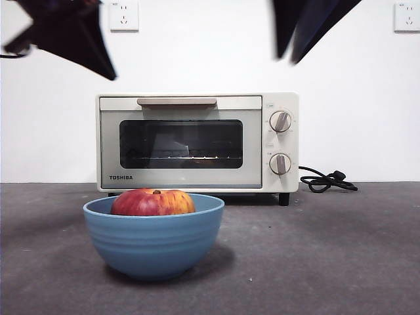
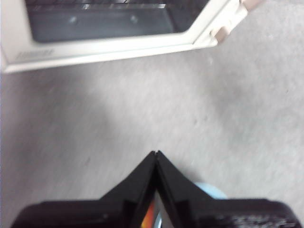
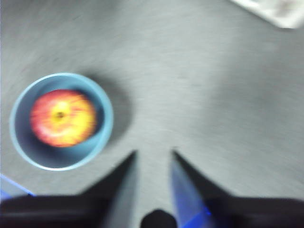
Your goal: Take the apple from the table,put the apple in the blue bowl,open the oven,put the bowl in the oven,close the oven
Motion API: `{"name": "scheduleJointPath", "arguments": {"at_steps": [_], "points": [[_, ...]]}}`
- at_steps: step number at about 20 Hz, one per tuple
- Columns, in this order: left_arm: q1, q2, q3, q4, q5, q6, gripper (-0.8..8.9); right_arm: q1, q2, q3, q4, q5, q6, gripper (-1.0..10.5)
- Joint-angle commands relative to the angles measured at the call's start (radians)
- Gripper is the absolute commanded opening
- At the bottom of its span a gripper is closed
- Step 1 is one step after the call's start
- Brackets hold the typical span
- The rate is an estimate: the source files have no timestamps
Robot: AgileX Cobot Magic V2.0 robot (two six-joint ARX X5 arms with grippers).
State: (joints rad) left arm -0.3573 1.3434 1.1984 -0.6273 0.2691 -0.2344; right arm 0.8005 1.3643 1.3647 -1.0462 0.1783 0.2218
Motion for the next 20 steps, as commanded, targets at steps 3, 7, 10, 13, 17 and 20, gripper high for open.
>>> {"name": "scheduleJointPath", "arguments": {"at_steps": [3,7,10,13,17,20], "points": [[0.008,0.181,0.214,0.015,0.109,0.033,-0.05,-0.138,-0.125,-0.082,-0.026,0.005,-0.043,-0.1],[0.031,0.322,0.406,0.006,0.158,0.024,-0.05,-0.291,-0.240,-0.213,-0.036,-0.043,-0.066,-0.1],[0.045,0.403,0.492,-0.013,0.158,0.024,-0.05,-0.378,-0.314,-0.309,-0.012,-0.190,-0.068,-0.1],[0.056,0.474,0.518,0.018,0.153,0.010,-0.05,-0.445,-0.370,-0.389,0.014,-0.293,-0.054,-0.1],[0.073,0.545,0.518,0.084,0.150,-0.053,-0.05,-0.455,-0.418,-0.449,0.014,-0.330,-0.032,-0.1],[0.079,0.574,0.518,0.091,0.150,-0.058,-0.05,-0.455,-0.436,-0.453,0.013,-0.346,-0.012,-0.1]]}}
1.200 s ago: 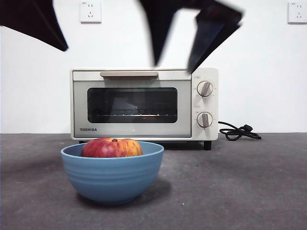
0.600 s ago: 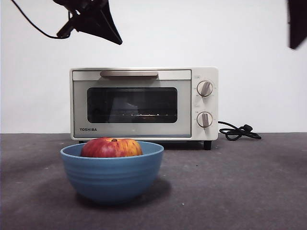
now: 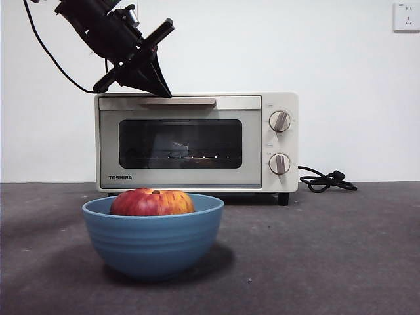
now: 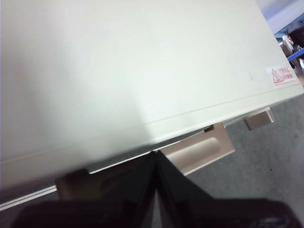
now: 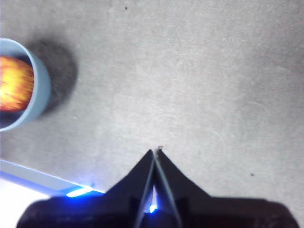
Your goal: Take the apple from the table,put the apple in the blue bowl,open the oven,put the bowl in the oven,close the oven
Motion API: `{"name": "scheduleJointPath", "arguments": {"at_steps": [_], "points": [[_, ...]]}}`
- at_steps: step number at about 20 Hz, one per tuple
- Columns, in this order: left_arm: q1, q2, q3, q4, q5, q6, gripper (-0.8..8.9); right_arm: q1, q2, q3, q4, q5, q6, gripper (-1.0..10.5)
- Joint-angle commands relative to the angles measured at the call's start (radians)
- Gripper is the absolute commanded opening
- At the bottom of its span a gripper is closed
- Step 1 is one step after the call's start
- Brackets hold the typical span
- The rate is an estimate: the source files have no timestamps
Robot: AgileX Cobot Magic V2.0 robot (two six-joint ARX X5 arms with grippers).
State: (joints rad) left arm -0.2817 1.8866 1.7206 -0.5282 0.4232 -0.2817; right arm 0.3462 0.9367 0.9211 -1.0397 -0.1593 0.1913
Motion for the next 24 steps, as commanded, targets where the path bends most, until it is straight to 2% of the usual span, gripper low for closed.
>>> {"name": "scheduleJointPath", "arguments": {"at_steps": [1,8,12,17,20,24], "points": [[0.003,0.040,-0.004,-0.023,-0.004,-0.010,-0.05,0.000,-0.013,-0.010,0.009,-0.009,0.020,-0.1],[-0.008,0.045,-0.004,-0.147,-0.009,0.092,-0.06,0.000,-0.012,-0.010,0.065,-0.006,0.041,-0.1],[-0.040,0.044,-0.004,-0.245,-0.117,0.143,-0.06,0.000,-0.012,-0.010,0.097,-0.005,0.042,-0.1],[-0.100,0.041,-0.005,-0.293,-0.216,0.154,-0.06,0.000,-0.012,-0.010,0.104,0.003,0.043,-0.1],[-0.132,0.041,-0.005,-0.291,-0.221,0.153,-0.06,0.000,-0.012,-0.010,0.096,0.003,0.043,-0.1],[-0.169,0.038,-0.006,-0.283,-0.280,0.145,-0.07,0.000,-0.012,-0.010,0.097,0.003,0.042,-0.1]]}}
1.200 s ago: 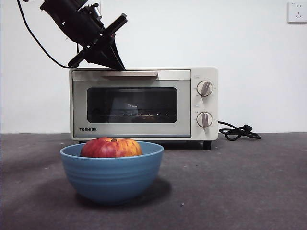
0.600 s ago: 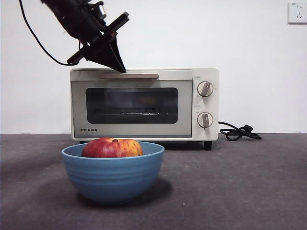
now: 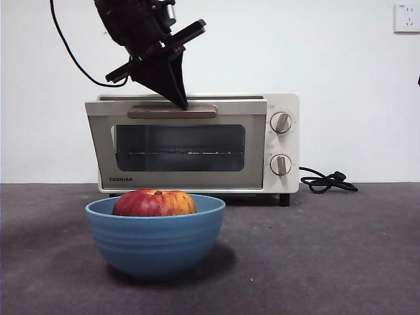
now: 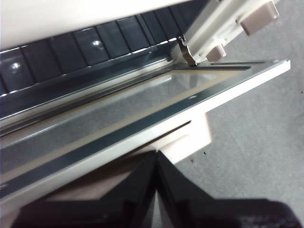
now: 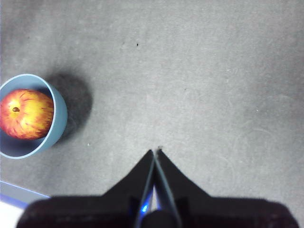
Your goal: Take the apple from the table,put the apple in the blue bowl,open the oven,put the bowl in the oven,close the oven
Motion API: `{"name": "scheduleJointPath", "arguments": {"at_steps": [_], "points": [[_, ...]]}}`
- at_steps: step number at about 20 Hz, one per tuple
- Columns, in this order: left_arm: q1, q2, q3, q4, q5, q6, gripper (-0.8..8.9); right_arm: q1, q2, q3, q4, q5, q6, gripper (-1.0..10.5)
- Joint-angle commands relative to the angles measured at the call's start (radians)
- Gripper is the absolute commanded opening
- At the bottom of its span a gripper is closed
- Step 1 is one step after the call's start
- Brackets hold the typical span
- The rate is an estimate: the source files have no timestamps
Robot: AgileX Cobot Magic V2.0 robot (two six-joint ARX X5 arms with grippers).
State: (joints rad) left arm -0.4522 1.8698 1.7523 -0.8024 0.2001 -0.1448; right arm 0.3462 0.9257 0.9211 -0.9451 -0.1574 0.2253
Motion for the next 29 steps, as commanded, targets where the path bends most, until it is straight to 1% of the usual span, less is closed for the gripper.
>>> {"name": "scheduleJointPath", "arguments": {"at_steps": [1,6,8,11,13,18,20,22,27,29], "points": [[-0.006,0.055,-0.038,-0.007,-0.068,0.004,-0.08,0.000,-0.001,-0.010,0.002,0.001,0.008,-0.1],[-0.021,0.030,-0.090,0.042,-0.071,-0.021,-0.08,0.000,-0.001,-0.010,0.002,0.001,0.006,-0.1],[-0.021,-0.012,-0.158,0.087,-0.071,-0.039,-0.08,0.000,-0.001,-0.010,0.002,0.001,0.000,-0.1],[-0.020,-0.126,-0.315,0.216,-0.070,-0.081,-0.08,0.000,-0.001,-0.010,0.002,0.001,-0.001,-0.1],[-0.016,-0.185,-0.386,0.259,-0.071,-0.092,-0.08,0.000,-0.001,-0.010,0.002,0.001,-0.003,-0.1],[-0.010,-0.219,-0.467,0.259,-0.099,-0.087,-0.08,0.000,-0.001,-0.010,-0.006,0.001,-0.020,-0.1],[-0.012,-0.219,-0.520,0.293,-0.099,-0.092,-0.08,0.000,-0.001,-0.010,-0.014,0.001,-0.020,-0.1],[-0.018,-0.222,-0.566,0.338,-0.098,-0.121,-0.08,0.000,-0.001,-0.010,-0.024,0.001,-0.021,-0.1],[-0.036,-0.225,-0.581,0.346,-0.101,-0.122,-0.08,0.000,-0.001,-0.010,-0.027,0.006,-0.038,-0.1],[-0.050,-0.225,-0.583,0.339,-0.129,-0.120,-0.08,0.000,-0.001,-0.010,-0.028,0.019,-0.039,-0.1]]}}
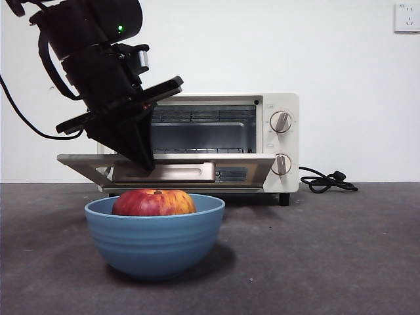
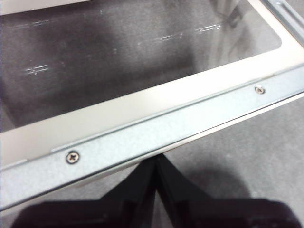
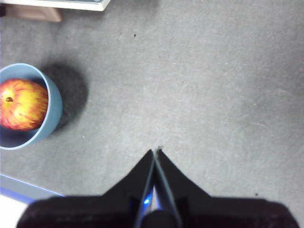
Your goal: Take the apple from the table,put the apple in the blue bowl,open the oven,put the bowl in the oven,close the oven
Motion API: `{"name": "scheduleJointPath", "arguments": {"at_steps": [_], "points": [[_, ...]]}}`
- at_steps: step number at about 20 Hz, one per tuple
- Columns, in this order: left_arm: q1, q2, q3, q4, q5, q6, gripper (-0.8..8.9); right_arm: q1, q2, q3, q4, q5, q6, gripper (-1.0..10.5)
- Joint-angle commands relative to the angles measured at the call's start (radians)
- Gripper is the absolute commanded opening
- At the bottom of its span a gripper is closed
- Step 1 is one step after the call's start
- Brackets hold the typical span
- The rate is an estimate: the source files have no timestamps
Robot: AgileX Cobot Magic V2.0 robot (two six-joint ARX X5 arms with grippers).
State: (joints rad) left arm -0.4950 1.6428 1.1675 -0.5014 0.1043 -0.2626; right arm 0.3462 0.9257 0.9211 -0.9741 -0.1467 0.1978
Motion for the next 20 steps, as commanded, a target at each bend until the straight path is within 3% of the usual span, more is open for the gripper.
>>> {"name": "scheduleJointPath", "arguments": {"at_steps": [1,13,18,20], "points": [[-0.016,0.002,-0.002,0.040,-0.047,-0.002,-0.08,0.000,-0.001,-0.010,0.001,0.008,-0.012,-0.1],[-0.051,-0.010,-0.118,0.101,-0.052,-0.022,-0.08,0.000,-0.001,-0.010,0.002,0.009,-0.018,-0.1],[-0.072,-0.154,-0.118,0.046,-0.054,-0.012,-0.08,0.000,0.018,-0.010,0.018,-0.007,-0.015,-0.1],[-0.074,-0.251,-0.118,-0.015,-0.060,0.006,-0.08,0.005,0.042,-0.010,0.046,-0.067,-0.018,-0.1]]}}
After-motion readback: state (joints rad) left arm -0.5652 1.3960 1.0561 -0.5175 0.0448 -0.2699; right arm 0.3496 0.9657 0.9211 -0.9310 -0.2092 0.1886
